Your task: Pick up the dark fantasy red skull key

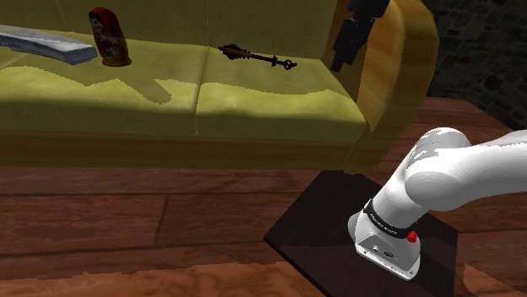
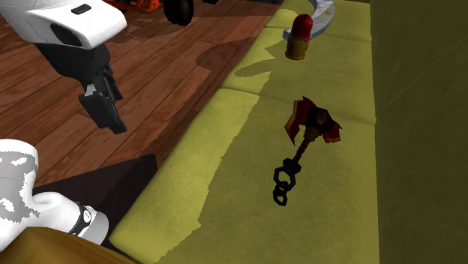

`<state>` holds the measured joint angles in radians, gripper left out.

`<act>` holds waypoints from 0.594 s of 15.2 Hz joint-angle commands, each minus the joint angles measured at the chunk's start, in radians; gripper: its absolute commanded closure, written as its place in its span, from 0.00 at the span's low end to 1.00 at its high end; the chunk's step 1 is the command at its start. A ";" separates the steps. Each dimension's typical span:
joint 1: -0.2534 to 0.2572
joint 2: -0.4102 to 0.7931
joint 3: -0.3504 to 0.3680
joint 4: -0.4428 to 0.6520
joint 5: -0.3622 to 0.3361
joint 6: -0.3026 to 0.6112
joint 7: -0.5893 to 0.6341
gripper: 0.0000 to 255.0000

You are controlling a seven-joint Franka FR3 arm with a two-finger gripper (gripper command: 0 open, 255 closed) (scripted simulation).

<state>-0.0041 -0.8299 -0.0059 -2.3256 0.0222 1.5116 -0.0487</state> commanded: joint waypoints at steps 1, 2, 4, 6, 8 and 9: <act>0.000 0.000 0.000 0.000 0.000 0.000 0.000 0.00; 0.002 0.029 -0.018 0.009 -0.012 0.019 -0.031 0.00; 0.006 0.091 -0.053 0.033 -0.034 0.056 -0.093 0.00; 0.011 0.157 -0.086 0.062 -0.050 0.091 -0.154 0.00; 0.018 0.225 -0.118 0.098 -0.063 0.124 -0.214 0.00; 0.021 0.261 -0.133 0.118 -0.067 0.139 -0.244 0.00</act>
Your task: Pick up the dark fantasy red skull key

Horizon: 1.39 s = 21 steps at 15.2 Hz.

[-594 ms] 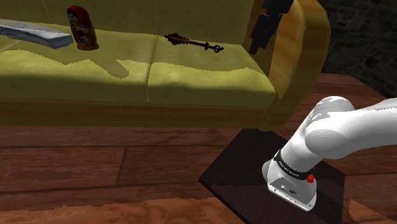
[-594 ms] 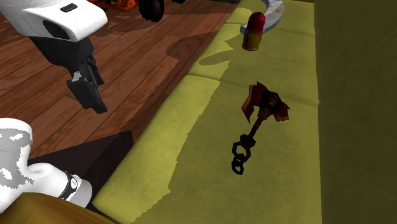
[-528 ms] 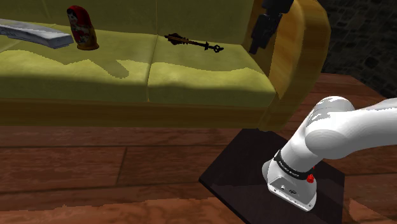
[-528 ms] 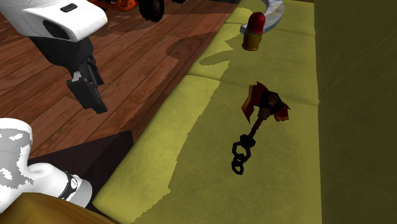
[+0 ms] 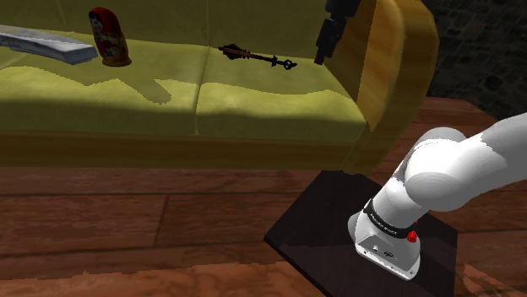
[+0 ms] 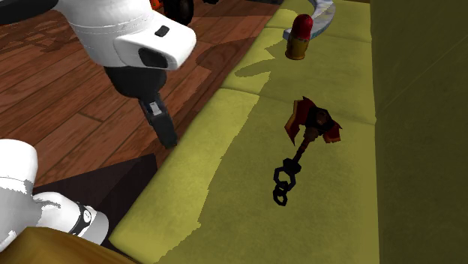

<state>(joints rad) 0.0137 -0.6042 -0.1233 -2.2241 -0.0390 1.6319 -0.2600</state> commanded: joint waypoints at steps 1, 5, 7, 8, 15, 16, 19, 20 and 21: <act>0.007 0.071 -0.030 0.038 -0.009 0.033 -0.063 0.00; 0.022 0.221 -0.085 0.138 -0.008 0.079 -0.183 0.00; 0.028 0.299 -0.109 0.197 0.001 0.096 -0.244 0.00; 0.031 0.339 -0.119 0.229 0.007 0.103 -0.274 0.00; 0.028 0.632 -0.170 0.498 0.078 0.111 -0.482 0.00; 0.023 0.676 -0.173 0.545 0.091 0.106 -0.510 0.00; 0.004 0.813 -0.174 0.698 0.131 0.080 -0.588 0.00; -0.005 0.860 -0.172 0.755 0.143 0.068 -0.612 0.00; -0.015 0.909 -0.170 0.816 0.156 0.053 -0.635 0.00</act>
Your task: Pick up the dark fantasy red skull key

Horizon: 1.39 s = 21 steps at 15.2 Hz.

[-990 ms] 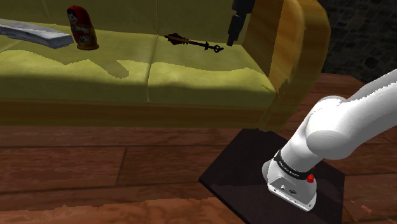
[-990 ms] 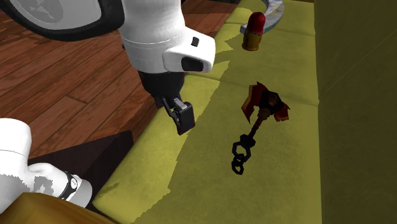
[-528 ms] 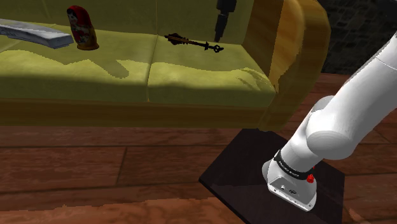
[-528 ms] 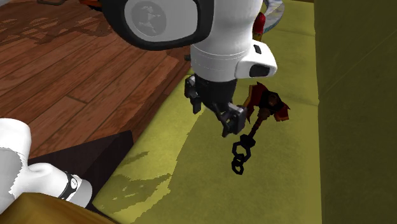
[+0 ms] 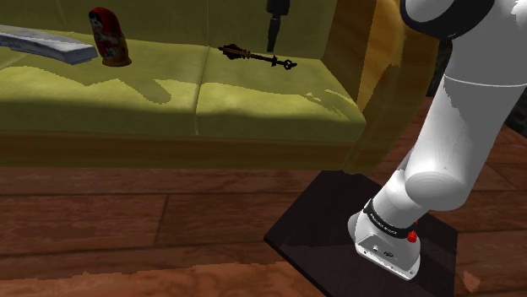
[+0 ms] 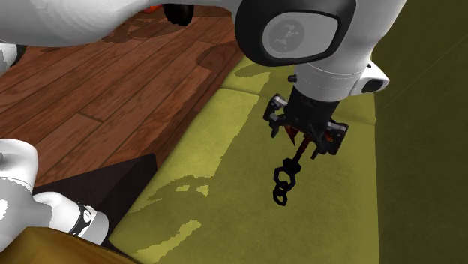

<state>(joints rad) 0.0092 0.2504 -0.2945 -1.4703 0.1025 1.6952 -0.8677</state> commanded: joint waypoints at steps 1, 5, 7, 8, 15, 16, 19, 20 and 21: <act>-0.018 0.090 0.004 0.108 0.023 -0.022 -0.042 0.00; -0.015 0.085 0.007 0.047 0.022 0.034 -0.044 0.00; -0.013 0.084 0.007 0.019 0.022 0.061 -0.046 0.00; -0.012 0.084 0.008 0.005 0.022 0.075 -0.046 0.00; -0.012 0.084 0.008 0.000 0.023 0.080 -0.047 1.00; -0.012 0.084 0.008 0.000 0.023 0.080 -0.047 1.00; -0.012 0.085 0.008 0.000 0.023 0.080 -0.047 1.00; -0.012 0.084 0.008 -0.002 0.023 0.082 -0.047 1.00; -0.013 0.084 0.007 0.011 0.022 0.069 -0.046 1.00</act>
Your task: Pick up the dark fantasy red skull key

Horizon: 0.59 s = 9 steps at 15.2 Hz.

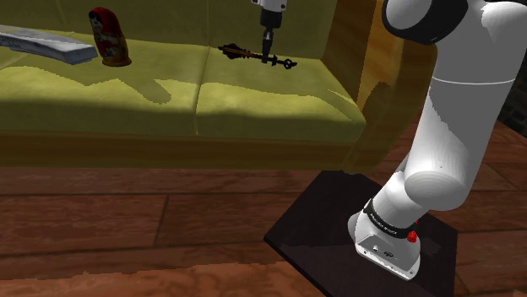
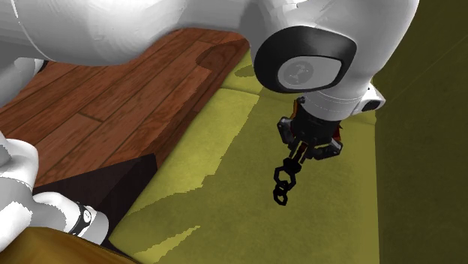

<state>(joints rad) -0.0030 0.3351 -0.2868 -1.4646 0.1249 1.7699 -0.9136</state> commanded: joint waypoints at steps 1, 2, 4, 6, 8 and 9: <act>-0.001 -0.001 -0.001 0.018 -0.001 -0.019 0.001 1.00; -0.002 0.000 -0.001 0.033 -0.001 -0.033 0.001 1.00; -0.004 0.001 -0.001 0.062 -0.001 -0.060 0.002 1.00; -0.006 0.004 -0.002 0.093 0.000 -0.089 0.004 1.00; -0.009 0.008 -0.002 0.126 0.001 -0.118 0.004 1.00; -0.010 0.011 -0.002 0.143 0.001 -0.132 0.005 1.00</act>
<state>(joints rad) -0.0115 0.3473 -0.2884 -1.3360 0.1264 1.6532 -0.9084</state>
